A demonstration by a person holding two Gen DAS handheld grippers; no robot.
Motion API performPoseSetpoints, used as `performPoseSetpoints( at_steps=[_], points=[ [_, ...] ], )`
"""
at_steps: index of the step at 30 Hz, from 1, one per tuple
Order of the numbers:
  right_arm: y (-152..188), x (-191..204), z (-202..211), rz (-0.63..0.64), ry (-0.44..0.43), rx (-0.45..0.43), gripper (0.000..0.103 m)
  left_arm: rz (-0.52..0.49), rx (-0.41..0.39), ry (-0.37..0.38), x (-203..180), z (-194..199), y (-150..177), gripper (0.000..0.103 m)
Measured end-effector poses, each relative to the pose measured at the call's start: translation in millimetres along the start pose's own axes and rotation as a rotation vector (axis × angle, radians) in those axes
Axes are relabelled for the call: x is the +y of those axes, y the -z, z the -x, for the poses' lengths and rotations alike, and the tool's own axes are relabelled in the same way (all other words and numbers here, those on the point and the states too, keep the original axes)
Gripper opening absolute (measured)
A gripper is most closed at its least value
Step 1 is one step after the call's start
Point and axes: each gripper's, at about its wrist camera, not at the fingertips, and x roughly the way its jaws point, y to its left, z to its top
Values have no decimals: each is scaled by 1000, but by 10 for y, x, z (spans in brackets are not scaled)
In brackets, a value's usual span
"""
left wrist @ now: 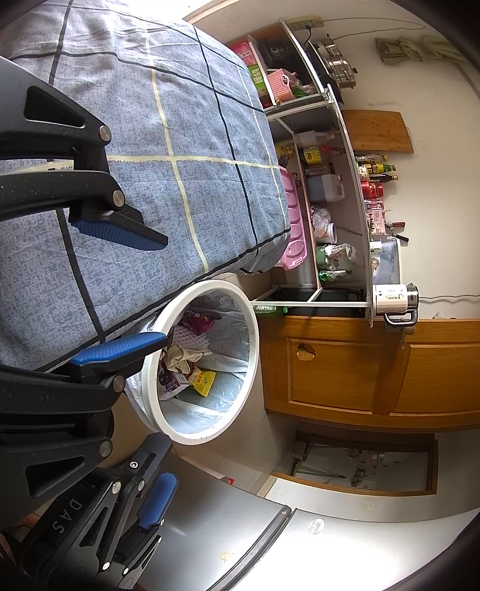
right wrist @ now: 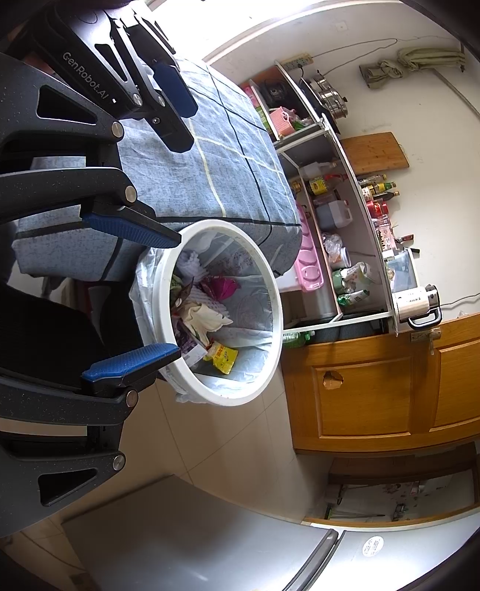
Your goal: Collect trash
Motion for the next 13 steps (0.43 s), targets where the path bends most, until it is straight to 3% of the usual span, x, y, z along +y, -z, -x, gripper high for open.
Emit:
performPoseSetpoints(
  at_steps=[13],
  points=[
    [-1,1,1,0,-1,-1,54,1,3,-1,-4,3,1,46]
  ],
)
